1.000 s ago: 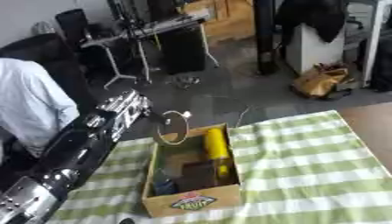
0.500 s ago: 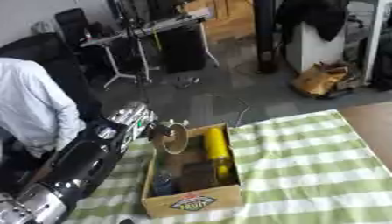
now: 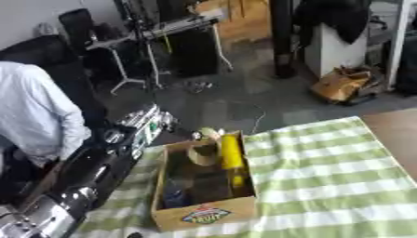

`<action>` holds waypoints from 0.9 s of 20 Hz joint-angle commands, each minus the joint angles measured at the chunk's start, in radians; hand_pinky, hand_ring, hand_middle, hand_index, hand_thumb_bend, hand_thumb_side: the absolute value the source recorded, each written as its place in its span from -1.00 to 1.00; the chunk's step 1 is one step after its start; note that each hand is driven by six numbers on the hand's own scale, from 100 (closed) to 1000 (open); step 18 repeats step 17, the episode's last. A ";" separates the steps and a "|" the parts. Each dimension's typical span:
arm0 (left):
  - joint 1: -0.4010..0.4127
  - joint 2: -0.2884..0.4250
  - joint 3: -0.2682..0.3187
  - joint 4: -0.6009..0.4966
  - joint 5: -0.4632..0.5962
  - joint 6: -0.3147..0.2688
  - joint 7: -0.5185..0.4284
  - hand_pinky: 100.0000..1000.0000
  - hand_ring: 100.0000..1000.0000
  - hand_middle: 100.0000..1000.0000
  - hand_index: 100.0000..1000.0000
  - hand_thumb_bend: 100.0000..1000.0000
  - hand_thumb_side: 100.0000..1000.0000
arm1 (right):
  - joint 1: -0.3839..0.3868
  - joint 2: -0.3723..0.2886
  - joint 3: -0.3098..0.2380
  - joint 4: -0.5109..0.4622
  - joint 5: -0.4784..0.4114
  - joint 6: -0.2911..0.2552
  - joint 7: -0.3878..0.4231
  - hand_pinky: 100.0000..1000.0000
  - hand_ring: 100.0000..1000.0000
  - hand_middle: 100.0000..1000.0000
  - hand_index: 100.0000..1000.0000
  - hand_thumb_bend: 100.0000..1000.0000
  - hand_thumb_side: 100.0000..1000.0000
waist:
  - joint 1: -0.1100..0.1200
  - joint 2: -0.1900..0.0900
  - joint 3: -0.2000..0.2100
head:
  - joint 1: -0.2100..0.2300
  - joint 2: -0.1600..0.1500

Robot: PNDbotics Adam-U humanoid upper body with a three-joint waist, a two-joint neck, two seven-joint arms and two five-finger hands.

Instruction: Pick up objects on the table and place them in the box.

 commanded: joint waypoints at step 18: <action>-0.003 0.096 -0.006 -0.228 0.102 0.125 -0.027 0.98 1.00 1.00 1.00 -0.50 1.00 | 0.000 -0.011 0.001 -0.016 0.005 -0.010 -0.002 0.46 0.99 0.74 0.72 -1.00 1.00 | -0.028 -0.006 0.015 | -0.001 0.007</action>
